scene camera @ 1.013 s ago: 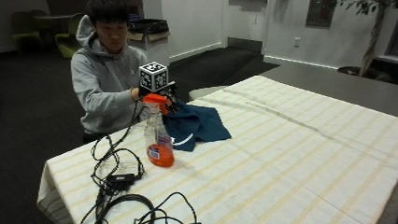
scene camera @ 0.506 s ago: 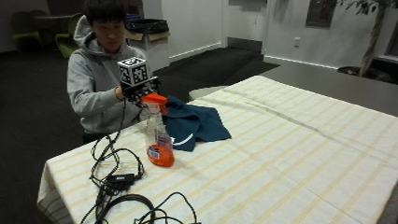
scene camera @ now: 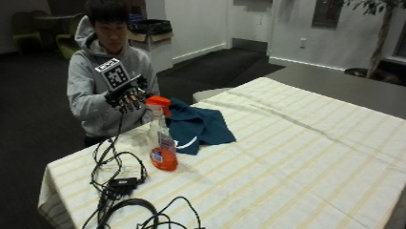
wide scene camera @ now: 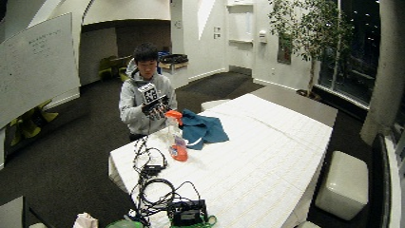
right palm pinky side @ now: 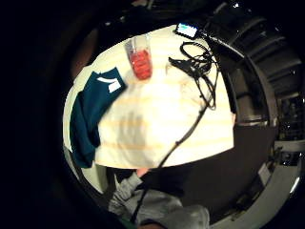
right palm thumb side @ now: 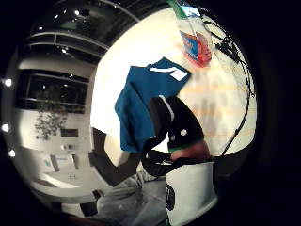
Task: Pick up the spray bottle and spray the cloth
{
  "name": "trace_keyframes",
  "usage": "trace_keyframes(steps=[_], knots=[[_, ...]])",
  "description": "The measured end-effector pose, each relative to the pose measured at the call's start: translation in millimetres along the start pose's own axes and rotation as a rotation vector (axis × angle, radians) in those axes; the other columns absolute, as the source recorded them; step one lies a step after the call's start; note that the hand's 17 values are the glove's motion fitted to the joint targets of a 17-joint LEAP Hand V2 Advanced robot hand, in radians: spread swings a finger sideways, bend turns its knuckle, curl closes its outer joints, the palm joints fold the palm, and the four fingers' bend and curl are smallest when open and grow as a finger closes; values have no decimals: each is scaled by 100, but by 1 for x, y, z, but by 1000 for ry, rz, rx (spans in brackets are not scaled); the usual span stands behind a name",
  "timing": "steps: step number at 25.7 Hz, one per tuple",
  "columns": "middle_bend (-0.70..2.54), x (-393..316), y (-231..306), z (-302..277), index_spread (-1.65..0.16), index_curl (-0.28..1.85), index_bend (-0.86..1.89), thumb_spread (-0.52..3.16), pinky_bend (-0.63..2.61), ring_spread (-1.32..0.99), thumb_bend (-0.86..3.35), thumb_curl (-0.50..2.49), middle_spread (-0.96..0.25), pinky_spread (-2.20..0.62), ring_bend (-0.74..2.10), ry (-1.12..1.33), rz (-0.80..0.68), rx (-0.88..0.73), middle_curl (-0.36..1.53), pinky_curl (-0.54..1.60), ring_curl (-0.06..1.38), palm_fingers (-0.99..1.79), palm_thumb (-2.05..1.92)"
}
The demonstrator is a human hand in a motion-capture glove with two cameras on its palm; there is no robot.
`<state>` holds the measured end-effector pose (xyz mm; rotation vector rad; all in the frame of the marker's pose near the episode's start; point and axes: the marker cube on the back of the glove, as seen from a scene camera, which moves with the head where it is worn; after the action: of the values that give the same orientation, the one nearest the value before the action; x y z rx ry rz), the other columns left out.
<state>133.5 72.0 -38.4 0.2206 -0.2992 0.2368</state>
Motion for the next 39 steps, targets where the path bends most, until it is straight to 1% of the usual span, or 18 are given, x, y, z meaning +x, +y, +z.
trace_keyframes(steps=[8,9,13,16,21,31,39], knots=[[23,2,-35,-3,-23,23,6,115,51,10,3,28,6,26,29,-275,65,239,33,35,20,27,62],[23,2,-42,-5,-23,22,7,115,51,10,3,28,6,26,30,-304,49,242,33,35,20,27,63],[25,8,-63,-12,-22,21,8,113,52,11,2,30,6,26,32,-412,-8,130,34,35,21,27,65],[25,14,-90,-13,-22,21,9,112,53,11,1,31,7,26,32,-496,4,179,34,36,22,25,67],[23,23,-110,-6,-21,20,10,106,57,10,0,33,7,26,30,-614,43,95,34,37,23,18,72],[22,31,-152,25,-23,17,9,97,63,10,-2,36,8,25,31,-828,94,148,34,38,24,9,77],[25,23,-177,31,-25,16,10,92,62,9,-3,37,9,24,34,-929,94,182,34,37,25,8,77]])
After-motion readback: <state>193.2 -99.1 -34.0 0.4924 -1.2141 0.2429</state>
